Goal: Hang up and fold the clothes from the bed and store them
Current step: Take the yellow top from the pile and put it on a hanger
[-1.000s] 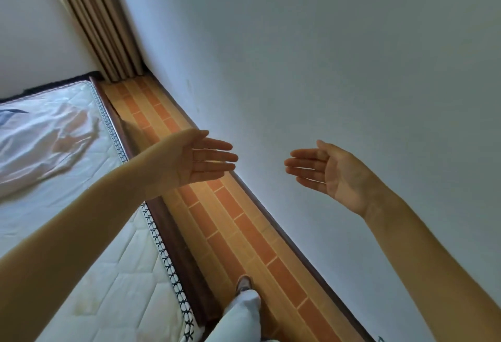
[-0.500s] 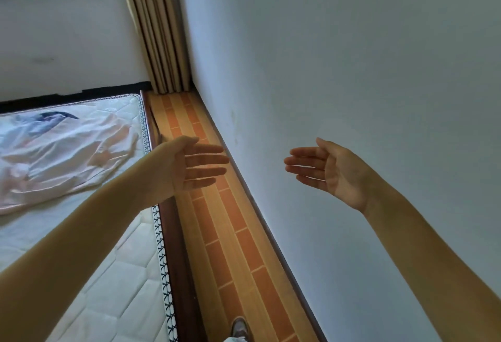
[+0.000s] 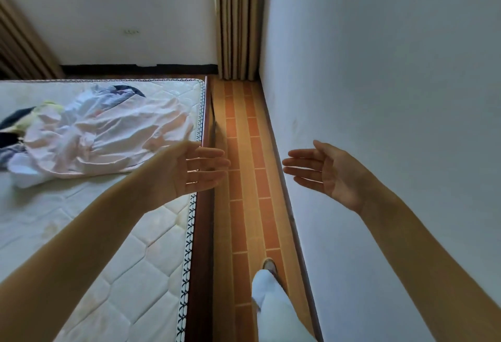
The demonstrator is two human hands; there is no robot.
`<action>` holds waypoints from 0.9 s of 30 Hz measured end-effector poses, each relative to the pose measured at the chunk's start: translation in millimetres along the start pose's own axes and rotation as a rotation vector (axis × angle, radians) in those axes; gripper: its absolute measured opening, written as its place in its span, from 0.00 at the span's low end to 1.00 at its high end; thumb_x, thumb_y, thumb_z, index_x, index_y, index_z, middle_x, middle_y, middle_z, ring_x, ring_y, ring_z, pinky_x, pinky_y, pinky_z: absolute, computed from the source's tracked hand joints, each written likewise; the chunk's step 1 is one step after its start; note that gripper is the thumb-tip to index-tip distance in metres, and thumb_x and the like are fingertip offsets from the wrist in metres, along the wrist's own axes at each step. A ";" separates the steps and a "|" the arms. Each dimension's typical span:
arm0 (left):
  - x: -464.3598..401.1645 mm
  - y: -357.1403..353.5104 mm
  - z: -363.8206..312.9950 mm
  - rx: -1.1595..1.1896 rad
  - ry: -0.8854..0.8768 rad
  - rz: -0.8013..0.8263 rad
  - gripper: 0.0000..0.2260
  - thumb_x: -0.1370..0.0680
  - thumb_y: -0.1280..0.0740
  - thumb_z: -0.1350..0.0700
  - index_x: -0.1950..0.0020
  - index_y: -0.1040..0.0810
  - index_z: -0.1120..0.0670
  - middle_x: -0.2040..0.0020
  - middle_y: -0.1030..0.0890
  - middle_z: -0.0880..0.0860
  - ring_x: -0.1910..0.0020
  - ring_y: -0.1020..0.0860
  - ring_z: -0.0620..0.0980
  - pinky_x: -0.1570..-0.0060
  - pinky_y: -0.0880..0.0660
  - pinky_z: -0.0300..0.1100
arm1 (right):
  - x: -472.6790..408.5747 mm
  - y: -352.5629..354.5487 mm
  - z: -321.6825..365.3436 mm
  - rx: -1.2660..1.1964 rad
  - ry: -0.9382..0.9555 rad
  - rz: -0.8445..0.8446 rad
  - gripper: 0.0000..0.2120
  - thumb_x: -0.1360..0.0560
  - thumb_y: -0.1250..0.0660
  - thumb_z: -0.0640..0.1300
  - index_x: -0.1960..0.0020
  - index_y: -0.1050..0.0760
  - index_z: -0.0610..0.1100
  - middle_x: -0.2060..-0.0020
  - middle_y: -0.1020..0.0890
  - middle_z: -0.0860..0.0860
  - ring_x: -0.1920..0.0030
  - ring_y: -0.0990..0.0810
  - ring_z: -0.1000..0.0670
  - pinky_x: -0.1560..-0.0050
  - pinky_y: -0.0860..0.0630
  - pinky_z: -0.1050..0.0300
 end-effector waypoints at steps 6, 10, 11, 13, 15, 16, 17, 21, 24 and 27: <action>-86.3 4.6 -59.0 0.002 -0.030 -0.085 0.19 0.20 0.43 0.51 0.39 0.20 0.60 0.40 0.19 0.59 0.41 0.19 0.58 0.42 0.22 0.50 | -104.3 21.3 60.6 0.005 -0.008 0.086 0.22 0.15 0.48 0.52 0.41 0.21 0.39 0.47 0.15 0.44 0.45 0.16 0.46 0.38 0.24 0.50; -134.5 0.5 -107.6 0.002 -0.079 -0.112 0.18 0.18 0.45 0.51 0.38 0.22 0.59 0.41 0.18 0.58 0.42 0.19 0.57 0.43 0.22 0.48 | -163.5 27.8 114.8 0.041 0.026 0.128 0.22 0.15 0.49 0.51 0.41 0.21 0.40 0.47 0.15 0.45 0.45 0.16 0.46 0.40 0.23 0.52; -144.6 1.6 -116.2 0.007 -0.090 -0.117 0.18 0.18 0.45 0.51 0.38 0.22 0.59 0.41 0.18 0.58 0.42 0.19 0.57 0.43 0.22 0.48 | -177.5 27.7 126.1 0.047 0.034 0.137 0.22 0.15 0.49 0.51 0.41 0.21 0.40 0.46 0.15 0.45 0.45 0.16 0.46 0.40 0.23 0.53; -162.9 6.7 -127.2 0.016 -0.089 -0.139 0.18 0.18 0.45 0.51 0.41 0.19 0.58 0.41 0.18 0.58 0.42 0.19 0.57 0.42 0.23 0.49 | -202.4 26.5 142.1 0.058 0.031 0.156 0.22 0.15 0.49 0.51 0.40 0.21 0.40 0.46 0.15 0.45 0.45 0.16 0.47 0.41 0.22 0.53; -178.5 13.1 -132.8 0.041 -0.070 -0.161 0.19 0.19 0.44 0.51 0.46 0.15 0.57 0.41 0.18 0.58 0.42 0.19 0.57 0.40 0.24 0.51 | -223.8 26.0 150.6 0.063 0.009 0.183 0.22 0.15 0.49 0.51 0.40 0.21 0.40 0.46 0.15 0.45 0.45 0.16 0.46 0.41 0.22 0.53; -186.5 17.1 -135.5 0.056 -0.061 -0.165 0.19 0.19 0.44 0.51 0.48 0.14 0.57 0.41 0.18 0.58 0.42 0.19 0.57 0.39 0.25 0.52 | -234.6 26.6 153.1 0.066 -0.002 0.194 0.22 0.15 0.48 0.51 0.40 0.21 0.39 0.46 0.15 0.45 0.45 0.16 0.46 0.41 0.22 0.52; -194.6 21.8 -139.4 0.067 -0.054 -0.167 0.19 0.19 0.44 0.51 0.49 0.14 0.57 0.41 0.18 0.58 0.42 0.19 0.57 0.39 0.26 0.52 | -246.0 27.5 155.8 0.071 -0.010 0.201 0.21 0.15 0.48 0.51 0.39 0.22 0.39 0.46 0.15 0.45 0.46 0.16 0.46 0.41 0.22 0.52; -229.4 40.2 -166.4 0.076 -0.048 -0.187 0.19 0.19 0.45 0.51 0.39 0.20 0.59 0.40 0.18 0.58 0.42 0.19 0.56 0.45 0.20 0.48 | -294.3 29.9 170.7 0.075 -0.026 0.192 0.21 0.16 0.47 0.51 0.38 0.22 0.38 0.46 0.15 0.45 0.46 0.15 0.46 0.42 0.22 0.53; -263.9 53.8 -190.4 0.080 -0.058 -0.182 0.19 0.18 0.46 0.52 0.38 0.22 0.59 0.40 0.18 0.58 0.42 0.19 0.56 0.47 0.20 0.47 | -334.6 25.4 184.2 0.071 -0.028 0.185 0.21 0.16 0.47 0.51 0.39 0.22 0.39 0.46 0.15 0.45 0.46 0.15 0.46 0.42 0.21 0.53; -301.2 68.0 -215.5 0.044 -0.070 -0.146 0.18 0.19 0.44 0.52 0.37 0.22 0.59 0.40 0.18 0.58 0.41 0.20 0.57 0.38 0.26 0.51 | -376.3 17.3 203.0 0.093 -0.027 0.183 0.20 0.16 0.46 0.50 0.39 0.22 0.39 0.46 0.15 0.45 0.46 0.16 0.46 0.40 0.22 0.52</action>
Point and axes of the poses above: each hand's wrist, its own x-axis away from the middle knuckle, its own y-axis out of the back of the hand, z = x × y, the point moved 2 cm from there along -x, towards the middle knuckle
